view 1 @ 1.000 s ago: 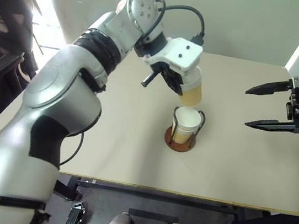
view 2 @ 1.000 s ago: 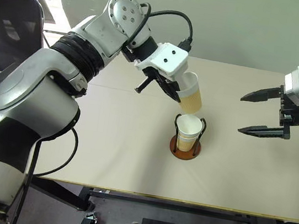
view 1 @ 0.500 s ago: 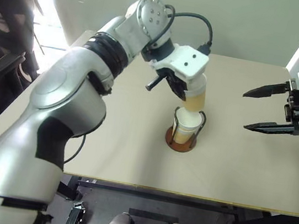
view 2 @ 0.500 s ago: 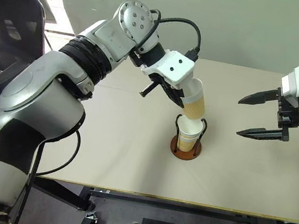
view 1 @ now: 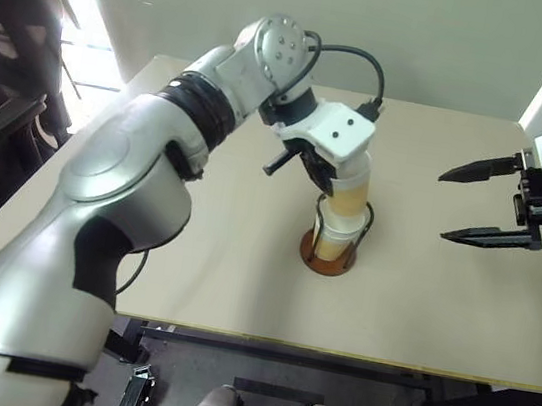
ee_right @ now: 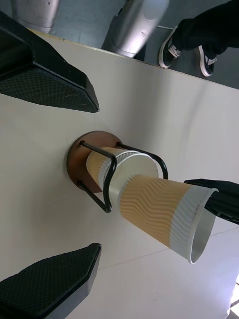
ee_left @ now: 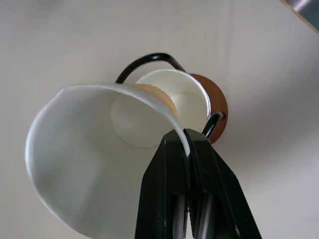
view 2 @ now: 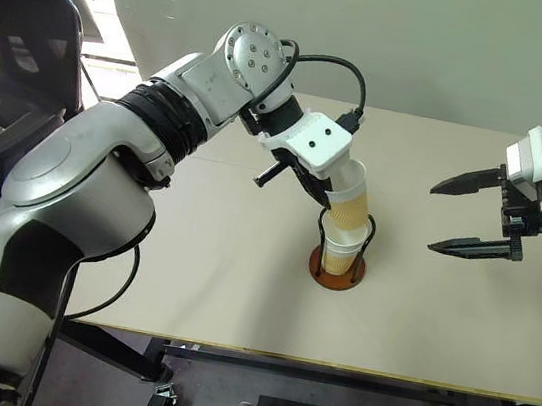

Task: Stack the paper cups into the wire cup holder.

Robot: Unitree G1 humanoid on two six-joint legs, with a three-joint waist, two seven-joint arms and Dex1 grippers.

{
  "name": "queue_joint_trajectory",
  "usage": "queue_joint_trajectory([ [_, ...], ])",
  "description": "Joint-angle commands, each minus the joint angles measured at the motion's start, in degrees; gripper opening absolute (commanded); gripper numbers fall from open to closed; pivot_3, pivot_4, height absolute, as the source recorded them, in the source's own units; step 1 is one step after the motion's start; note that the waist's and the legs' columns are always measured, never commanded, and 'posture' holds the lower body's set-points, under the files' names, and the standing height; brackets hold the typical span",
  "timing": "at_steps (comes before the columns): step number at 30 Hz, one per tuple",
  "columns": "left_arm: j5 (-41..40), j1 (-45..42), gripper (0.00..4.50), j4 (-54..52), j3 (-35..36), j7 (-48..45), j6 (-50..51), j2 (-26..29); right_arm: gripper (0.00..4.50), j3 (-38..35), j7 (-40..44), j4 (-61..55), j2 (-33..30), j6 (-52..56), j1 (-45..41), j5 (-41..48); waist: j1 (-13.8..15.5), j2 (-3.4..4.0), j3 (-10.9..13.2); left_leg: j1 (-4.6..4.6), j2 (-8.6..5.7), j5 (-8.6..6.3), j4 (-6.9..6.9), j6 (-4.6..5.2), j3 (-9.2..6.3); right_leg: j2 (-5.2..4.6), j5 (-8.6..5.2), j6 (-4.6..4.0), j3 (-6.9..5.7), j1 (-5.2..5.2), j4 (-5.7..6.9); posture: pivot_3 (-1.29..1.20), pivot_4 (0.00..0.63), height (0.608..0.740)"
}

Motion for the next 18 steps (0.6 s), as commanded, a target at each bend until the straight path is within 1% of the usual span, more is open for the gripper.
queue_joint_trajectory([
  [1, -1.73, -0.57, 0.04, -1.06, -0.13, -1.73, -0.29, -0.22, 4.35, -1.94, 0.23, -1.42, -1.04, 0.03, -0.18, 1.02, 0.00, 0.00, 0.00, 0.00, 0.00, 0.00, 0.00, 0.00, 0.00, 0.00, 0.00, 0.00, 0.00, 0.00, 0.00, 0.00, 0.150, 0.740],
  [18, 0.12, 0.42, 0.04, 0.46, -0.46, -1.73, -3.94, -1.06, 4.35, -2.97, 0.23, -1.86, -0.04, 0.35, 0.29, 0.25, 0.01, 0.00, 0.00, 0.01, 0.00, 0.00, 0.01, 0.00, 0.00, 0.00, 0.01, 0.02, 0.00, 0.02, 0.00, 0.00, 0.150, 0.740],
])
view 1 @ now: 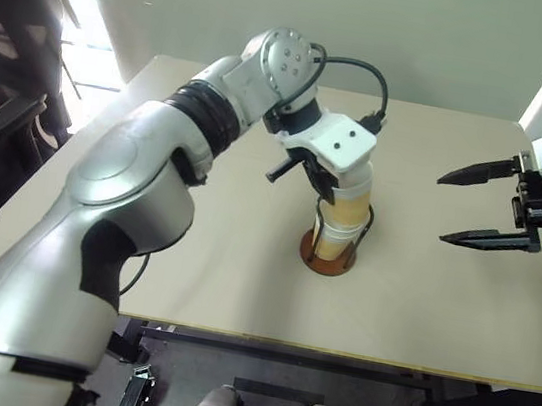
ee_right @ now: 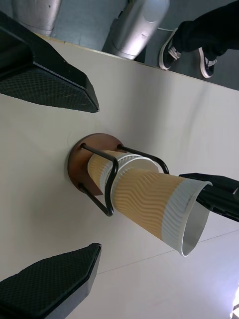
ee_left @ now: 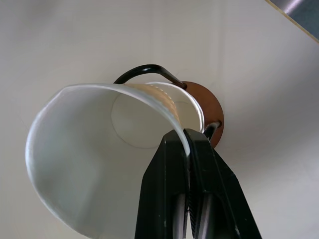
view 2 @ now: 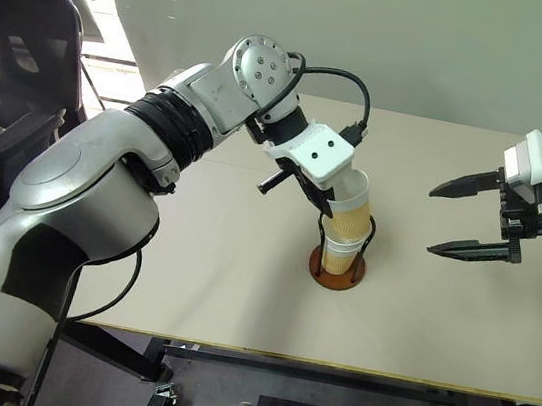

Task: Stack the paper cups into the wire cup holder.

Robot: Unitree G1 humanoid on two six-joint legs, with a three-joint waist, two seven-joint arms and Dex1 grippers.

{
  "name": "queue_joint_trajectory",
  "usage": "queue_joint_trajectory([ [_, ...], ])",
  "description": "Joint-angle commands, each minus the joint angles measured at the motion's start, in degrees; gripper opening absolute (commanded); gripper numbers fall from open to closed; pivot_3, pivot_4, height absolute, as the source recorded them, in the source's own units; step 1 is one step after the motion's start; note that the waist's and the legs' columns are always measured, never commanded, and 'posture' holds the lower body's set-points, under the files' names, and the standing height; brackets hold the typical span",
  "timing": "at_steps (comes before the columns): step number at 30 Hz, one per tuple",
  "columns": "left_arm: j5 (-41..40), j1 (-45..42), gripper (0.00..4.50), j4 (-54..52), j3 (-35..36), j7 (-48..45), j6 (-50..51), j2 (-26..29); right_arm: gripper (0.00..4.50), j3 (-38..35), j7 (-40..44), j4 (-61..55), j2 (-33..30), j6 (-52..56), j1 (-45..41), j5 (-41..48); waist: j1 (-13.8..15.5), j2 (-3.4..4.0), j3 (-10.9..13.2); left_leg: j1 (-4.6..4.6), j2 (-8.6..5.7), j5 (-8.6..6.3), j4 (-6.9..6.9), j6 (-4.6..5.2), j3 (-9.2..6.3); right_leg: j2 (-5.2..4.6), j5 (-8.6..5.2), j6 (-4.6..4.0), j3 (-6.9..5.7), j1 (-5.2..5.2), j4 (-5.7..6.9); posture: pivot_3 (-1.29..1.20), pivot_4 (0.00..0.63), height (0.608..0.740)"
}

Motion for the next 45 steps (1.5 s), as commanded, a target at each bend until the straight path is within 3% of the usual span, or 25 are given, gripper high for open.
queue_joint_trajectory([
  [1, 0.94, -0.35, 0.04, 0.61, 0.96, -1.73, -1.92, -0.34, 4.35, -2.85, 0.23, -1.46, -0.03, 0.01, -0.38, 0.26, 0.00, 0.00, 0.00, 0.00, 0.00, 0.00, 0.00, 0.00, 0.00, 0.00, 0.00, 0.00, 0.00, 0.00, 0.00, 0.00, 0.150, 0.740],
  [13, 6.01, -0.68, 0.04, 3.92, 3.49, -1.73, -4.07, -1.94, 4.35, -3.28, 0.23, -1.55, 0.10, 0.38, -0.16, -0.50, 0.03, 0.00, 0.00, 0.00, 0.00, 0.00, 0.01, 0.01, 0.00, 0.00, 0.00, 0.01, 0.00, 0.01, -0.02, 0.00, 0.150, 0.740],
  [17, 5.32, -0.76, 0.97, 3.30, 3.65, -1.73, -2.11, -1.99, 4.35, -3.10, 0.23, -1.65, -0.13, 0.67, -0.14, -0.40, 0.04, 0.00, 0.00, 0.01, 0.00, 0.00, 0.00, 0.01, 0.00, 0.00, 0.00, 0.01, 0.00, 0.02, -0.01, 0.00, 0.150, 0.740],
  [23, 3.86, -0.90, 3.10, 2.43, 4.15, -1.73, -1.61, -2.14, 4.35, -2.61, 0.23, -1.60, -0.78, 0.74, -0.02, -0.11, 0.06, 0.00, 0.00, 0.01, 0.00, -0.01, 0.00, 0.01, 0.00, 0.00, 0.00, 0.01, 0.00, 0.02, -0.02, 0.00, 0.150, 0.740],
  [27, 0.84, -1.11, 4.47, 2.87, 9.63, -1.73, 2.29, -3.40, 4.35, -2.56, 0.23, -0.61, -0.58, 0.75, -0.44, -0.75, 0.07, 0.00, 0.00, 0.00, 0.00, -0.01, 0.00, 0.01, 0.00, 0.00, 0.00, 0.01, 0.00, 0.02, -0.02, 0.00, 0.150, 0.740],
  [31, -1.33, -0.65, 4.47, 7.70, 26.65, -1.40, 10.29, -7.25, 4.35, -2.88, -4.06, 4.96, 2.22, 0.63, -2.93, -5.17, 0.05, -0.02, 0.01, 0.00, -0.01, -0.02, 0.03, 0.02, 0.01, 0.00, 0.02, 0.05, 0.01, 0.06, -0.07, 0.00, 0.150, 0.740],
  [35, -0.64, 2.29, 4.47, 9.14, 39.23, 9.02, 15.64, -7.58, 4.35, -4.32, -12.25, 12.91, 6.37, -1.63, -4.58, -9.25, -0.06, 0.00, 0.00, 0.19, 0.00, -0.03, 0.00, 0.06, 0.09, 0.00, 0.03, 0.08, 0.09, 0.14, -0.04, 0.00, 0.150, 0.740],
  [41, 2.24, 9.32, 4.47, 7.75, 51.47, 24.23, 21.09, -5.14, 4.35, -8.20, -24.60, 22.96, 13.41, -3.71, -6.07, -11.61, -0.48, 0.08, -0.01, 0.37, 0.06, -0.01, -0.04, 0.06, 0.13, 0.04, 0.04, 0.12, 0.11, 0.17, 0.08, 0.00, 0.150, 0.740],
  [45, 5.12, 14.01, 4.47, 7.97, 57.19, 37.55, 18.61, -3.58, 4.35, -8.87, -35.15, 30.13, 18.13, -8.14, -7.06, -15.62, -0.61, 0.09, -0.01, 0.34, 0.06, 0.00, -0.05, 0.04, 0.13, 0.03, 0.07, 0.14, 0.10, 0.10, 0.07, 0.00, 0.150, 0.740],
])
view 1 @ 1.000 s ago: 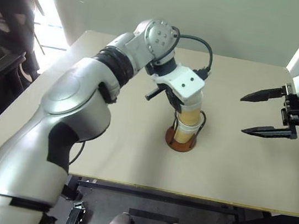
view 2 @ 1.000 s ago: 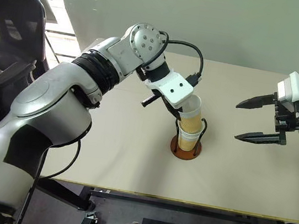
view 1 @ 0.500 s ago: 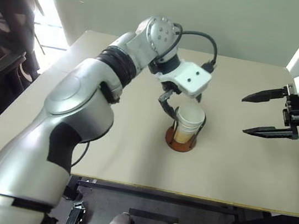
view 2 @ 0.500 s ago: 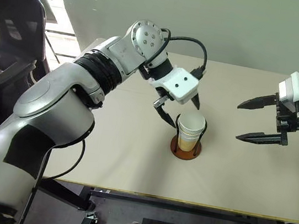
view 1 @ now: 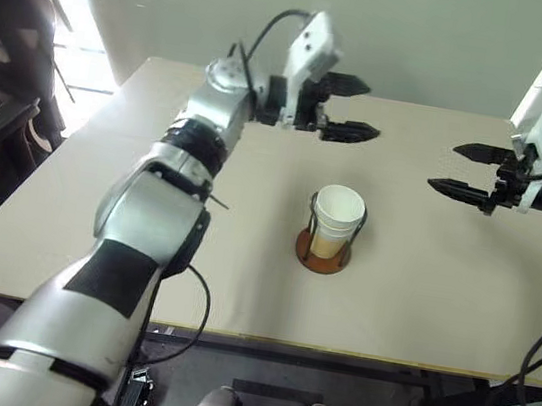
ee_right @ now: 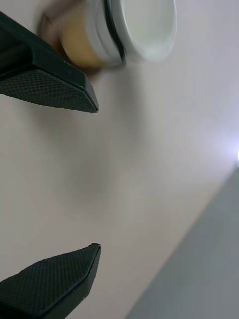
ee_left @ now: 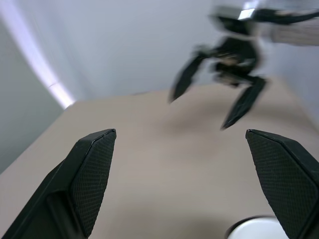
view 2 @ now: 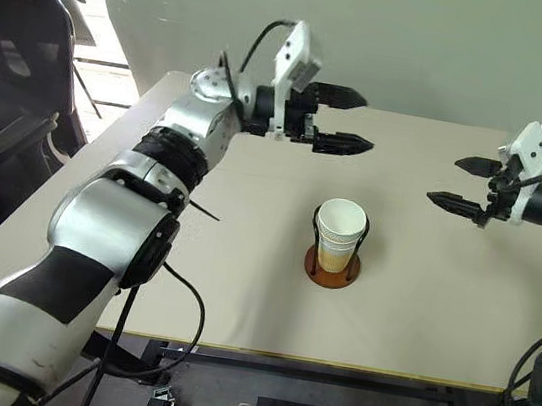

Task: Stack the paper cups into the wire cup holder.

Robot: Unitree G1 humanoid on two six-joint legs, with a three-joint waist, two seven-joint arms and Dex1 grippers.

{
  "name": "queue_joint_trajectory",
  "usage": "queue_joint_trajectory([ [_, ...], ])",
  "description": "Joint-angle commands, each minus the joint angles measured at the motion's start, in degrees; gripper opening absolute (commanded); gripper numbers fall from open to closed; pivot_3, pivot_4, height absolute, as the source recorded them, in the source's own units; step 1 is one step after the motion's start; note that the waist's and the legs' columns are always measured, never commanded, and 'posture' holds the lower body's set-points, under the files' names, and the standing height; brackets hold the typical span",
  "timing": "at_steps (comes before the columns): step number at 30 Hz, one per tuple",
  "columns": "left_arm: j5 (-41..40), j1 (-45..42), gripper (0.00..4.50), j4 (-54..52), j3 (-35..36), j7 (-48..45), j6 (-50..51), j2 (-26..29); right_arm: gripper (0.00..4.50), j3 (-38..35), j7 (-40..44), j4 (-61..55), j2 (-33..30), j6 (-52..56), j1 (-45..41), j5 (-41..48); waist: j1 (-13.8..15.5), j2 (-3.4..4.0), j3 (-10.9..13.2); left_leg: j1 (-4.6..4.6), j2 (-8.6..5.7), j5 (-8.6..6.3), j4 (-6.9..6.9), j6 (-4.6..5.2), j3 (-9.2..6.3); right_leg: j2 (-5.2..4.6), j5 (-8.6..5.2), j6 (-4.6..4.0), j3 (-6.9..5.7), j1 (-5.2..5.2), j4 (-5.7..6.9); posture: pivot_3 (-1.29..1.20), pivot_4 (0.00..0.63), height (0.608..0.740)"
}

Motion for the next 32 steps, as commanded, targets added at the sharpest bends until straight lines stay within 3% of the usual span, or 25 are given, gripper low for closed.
queue_joint_trajectory([
  [1, 1.68, 1.10, 4.47, -0.96, 5.57, 9.64, -1.70, 0.98, 4.35, -2.10, -8.13, 4.16, 2.10, -4.44, -2.12, -3.20, 0.00, 0.00, 0.00, 0.01, 0.00, 0.00, -0.01, 0.00, -0.01, -0.01, 0.01, -0.01, 0.00, 0.00, 0.00, 0.00, 0.150, 0.740],
  [12, 11.80, 8.54, 4.47, 0.93, 9.70, 28.85, -4.67, 0.20, 4.35, -2.17, -28.51, 13.66, 13.94, -11.28, -0.42, -9.67, 0.34, 0.02, 0.00, -0.03, -0.03, 0.01, -0.10, -0.02, -0.03, -0.04, 0.11, -0.08, -0.07, -0.08, -0.02, 0.00, 0.150, 0.740],
  [21, 17.11, 14.36, 4.47, 1.56, 11.32, 42.31, -6.32, 0.00, 4.35, -5.46, -38.96, 18.38, 17.65, -14.66, 0.59, -9.70, 0.24, 0.02, 0.00, 0.00, -0.02, 0.02, -0.16, -0.05, -0.02, -0.04, 0.17, -0.17, -0.07, -0.10, -0.01, 0.00, 0.150, 0.740],
  [27, 16.61, 19.29, 4.47, -0.08, 13.83, 40.68, -6.72, -0.85, 4.35, -6.81, -44.86, 18.87, 20.51, -16.79, 2.06, -10.30, 0.04, 0.02, 0.00, 0.07, -0.01, 0.07, -0.29, -0.12, -0.02, -0.01, 0.21, -0.25, -0.07, -0.15, 0.04, 0.00, 0.150, 0.740],
  [32, 14.90, 21.42, 4.47, -1.78, 15.62, 33.48, -6.54, -2.18, 4.35, -8.93, -48.48, 18.80, 23.06, -16.88, 2.31, -9.16, 0.30, 0.02, 0.00, 0.03, -0.02, 0.09, -0.30, -0.15, -0.03, -0.01, 0.24, -0.29, -0.08, -0.19, 0.04, 0.00, 0.150, 0.740],
])
